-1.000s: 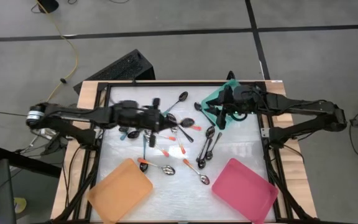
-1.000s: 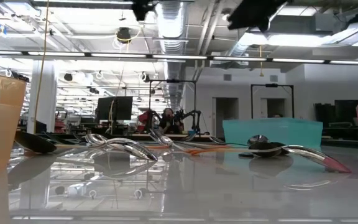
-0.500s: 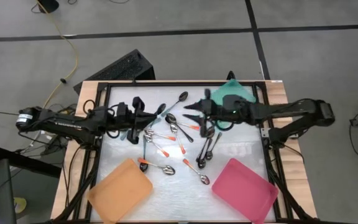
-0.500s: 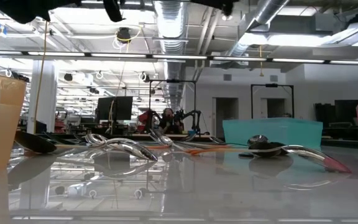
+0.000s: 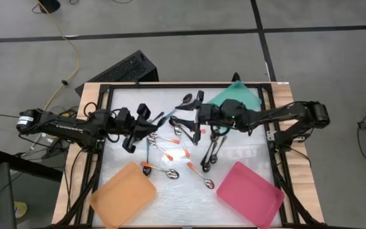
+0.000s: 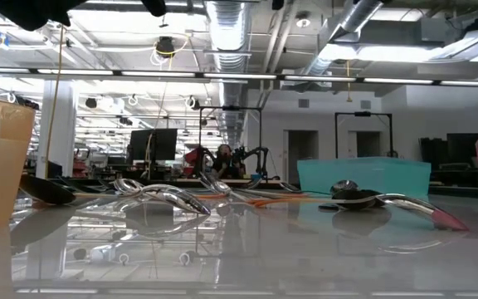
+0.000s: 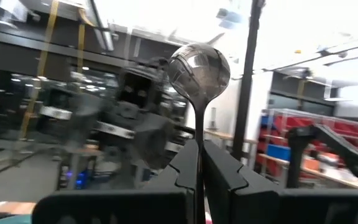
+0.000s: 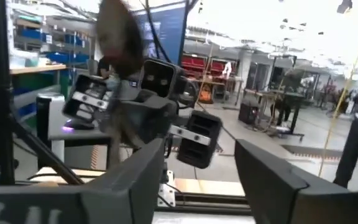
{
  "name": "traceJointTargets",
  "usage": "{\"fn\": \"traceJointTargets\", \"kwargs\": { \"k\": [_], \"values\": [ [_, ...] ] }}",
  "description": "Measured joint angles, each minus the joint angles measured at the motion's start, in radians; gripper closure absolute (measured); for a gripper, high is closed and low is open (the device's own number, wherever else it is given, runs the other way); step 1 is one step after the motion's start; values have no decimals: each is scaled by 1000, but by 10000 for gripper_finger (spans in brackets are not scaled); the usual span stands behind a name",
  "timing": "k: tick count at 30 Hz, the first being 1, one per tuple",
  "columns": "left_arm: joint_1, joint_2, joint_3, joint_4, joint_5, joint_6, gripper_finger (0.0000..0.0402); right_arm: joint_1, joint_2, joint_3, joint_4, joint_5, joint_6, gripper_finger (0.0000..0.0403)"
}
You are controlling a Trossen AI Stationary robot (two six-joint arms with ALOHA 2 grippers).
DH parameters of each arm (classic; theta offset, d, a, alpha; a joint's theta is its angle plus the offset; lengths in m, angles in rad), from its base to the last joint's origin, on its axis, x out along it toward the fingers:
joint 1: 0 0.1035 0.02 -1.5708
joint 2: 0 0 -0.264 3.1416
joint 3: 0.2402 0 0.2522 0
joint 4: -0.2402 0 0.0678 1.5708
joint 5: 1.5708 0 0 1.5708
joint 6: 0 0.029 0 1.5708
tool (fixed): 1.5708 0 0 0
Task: Sort silverware by color (type)
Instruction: Put the black spoon into the orange bin
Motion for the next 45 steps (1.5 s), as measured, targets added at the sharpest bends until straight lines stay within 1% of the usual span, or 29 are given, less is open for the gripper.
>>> {"fn": "traceJointTargets", "kwargs": {
  "k": [2, 5, 8, 11, 14, 16, 22, 26, 30, 35, 41, 45],
  "values": [
    [0, 0, 0, -2, 25, -23, 401, -2, 0, 14, -19, -61, 3, 156],
    [1, 2, 0, -3, 58, -43, 401, 1, 2, 39, -19, -192, 21, 153],
    [1, 3, 0, -5, 71, -61, 401, 3, 18, 66, -24, -242, 48, 153],
    [1, 3, 0, -4, 72, -70, 401, -1, 23, 82, -42, -261, 55, 154],
    [1, 3, 0, -4, 72, -73, 401, -2, 45, 106, -18, -263, 38, 154],
    [1, 3, 0, -4, 72, -79, 401, -4, 56, 113, -43, -269, 30, 154],
    [1, 3, 0, -4, 72, -84, 401, -2, 163, 240, -39, -320, -21, 154],
    [1, 3, 0, -4, 84, -90, 401, 3, 222, 324, -150, -331, -67, 154],
    [1, 3, 0, -5, 99, -99, 401, 0, 234, 377, -209, -382, -85, 154],
    [1, 3, 0, -3, 108, -101, 401, 4, 223, 387, -233, -398, -110, 154],
    [1, 3, 0, -4, 108, -101, 401, -2, 217, 387, -197, -435, -100, 154],
    [1, 3, 0, -4, 108, -101, 401, 1, 217, 387, -190, -436, -101, 154]
  ]
}}
